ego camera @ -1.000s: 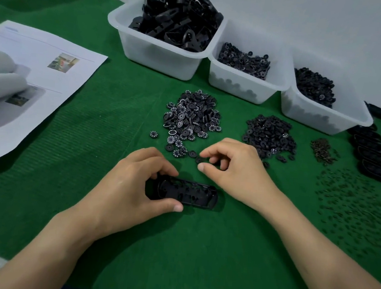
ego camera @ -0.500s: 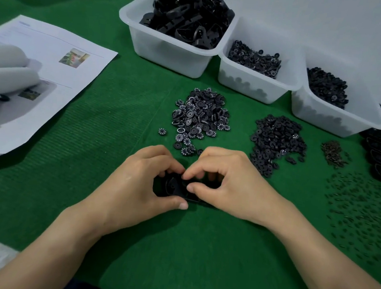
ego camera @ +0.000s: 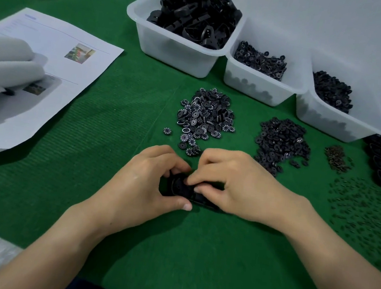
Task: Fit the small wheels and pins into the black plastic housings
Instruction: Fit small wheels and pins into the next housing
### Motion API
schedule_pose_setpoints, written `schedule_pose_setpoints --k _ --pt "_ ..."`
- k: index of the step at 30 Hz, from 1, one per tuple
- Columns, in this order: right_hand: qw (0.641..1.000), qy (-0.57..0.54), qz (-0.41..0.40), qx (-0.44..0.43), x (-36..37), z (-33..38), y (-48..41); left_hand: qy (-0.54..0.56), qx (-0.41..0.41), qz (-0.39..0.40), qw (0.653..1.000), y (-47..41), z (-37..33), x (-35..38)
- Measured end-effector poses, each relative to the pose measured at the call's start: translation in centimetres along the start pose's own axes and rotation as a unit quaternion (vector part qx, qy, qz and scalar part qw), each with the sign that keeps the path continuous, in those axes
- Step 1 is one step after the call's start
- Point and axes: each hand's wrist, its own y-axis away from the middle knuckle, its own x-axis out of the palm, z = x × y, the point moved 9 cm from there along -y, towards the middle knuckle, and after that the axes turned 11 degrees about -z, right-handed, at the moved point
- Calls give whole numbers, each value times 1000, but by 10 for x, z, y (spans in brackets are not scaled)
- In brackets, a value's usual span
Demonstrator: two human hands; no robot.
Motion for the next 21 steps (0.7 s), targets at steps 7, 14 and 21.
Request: schedule_pose_setpoints --k 7,14,21 --pt "969 -14 -125 215 -12 -66 -1 -6 1 4 1000 0 0 0" --pt "972 10 -127 198 -8 -61 -5 -6 -4 2 1000 1 1 0" --pt "990 -87 -66 90 -12 -26 18 -12 0 0 1000 0 0 0"
